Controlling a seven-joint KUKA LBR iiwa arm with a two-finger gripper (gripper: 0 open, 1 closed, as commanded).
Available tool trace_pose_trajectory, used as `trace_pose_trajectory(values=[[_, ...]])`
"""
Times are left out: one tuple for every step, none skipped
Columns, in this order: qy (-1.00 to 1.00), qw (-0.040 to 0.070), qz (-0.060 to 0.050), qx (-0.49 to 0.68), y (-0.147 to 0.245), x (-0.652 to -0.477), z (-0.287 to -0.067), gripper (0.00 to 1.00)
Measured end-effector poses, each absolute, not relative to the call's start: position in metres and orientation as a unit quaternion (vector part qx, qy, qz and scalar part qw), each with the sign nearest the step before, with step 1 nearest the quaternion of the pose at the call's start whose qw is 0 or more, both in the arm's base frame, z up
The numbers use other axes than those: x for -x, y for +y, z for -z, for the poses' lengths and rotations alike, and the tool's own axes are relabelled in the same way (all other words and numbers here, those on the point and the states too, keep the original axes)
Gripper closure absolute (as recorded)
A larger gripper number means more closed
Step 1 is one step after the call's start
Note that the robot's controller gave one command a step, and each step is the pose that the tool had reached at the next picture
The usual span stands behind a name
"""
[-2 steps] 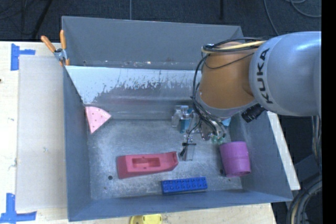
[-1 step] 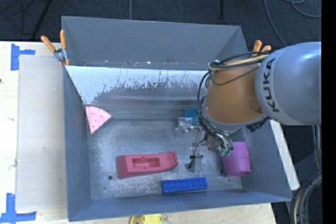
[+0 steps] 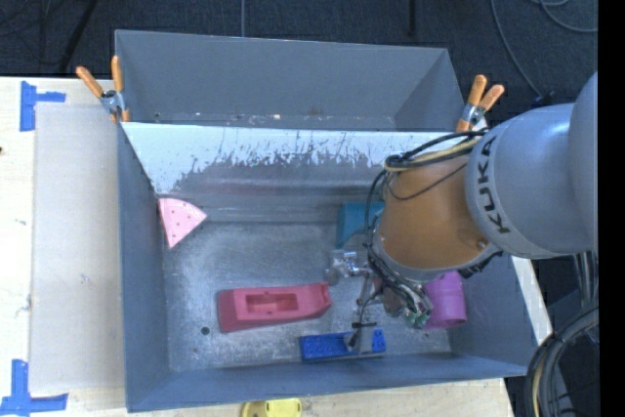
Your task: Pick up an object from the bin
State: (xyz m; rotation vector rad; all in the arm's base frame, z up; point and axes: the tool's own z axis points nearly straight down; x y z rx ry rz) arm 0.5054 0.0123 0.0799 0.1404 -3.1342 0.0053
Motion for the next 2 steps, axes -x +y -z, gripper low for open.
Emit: trace_pose_trajectory(values=[[-0.998,0.000,-0.001,-0.060,0.051,-0.486,-0.072,0.00],[-0.997,0.002,-0.001,0.082,-0.026,-0.476,-0.075,1.00]])
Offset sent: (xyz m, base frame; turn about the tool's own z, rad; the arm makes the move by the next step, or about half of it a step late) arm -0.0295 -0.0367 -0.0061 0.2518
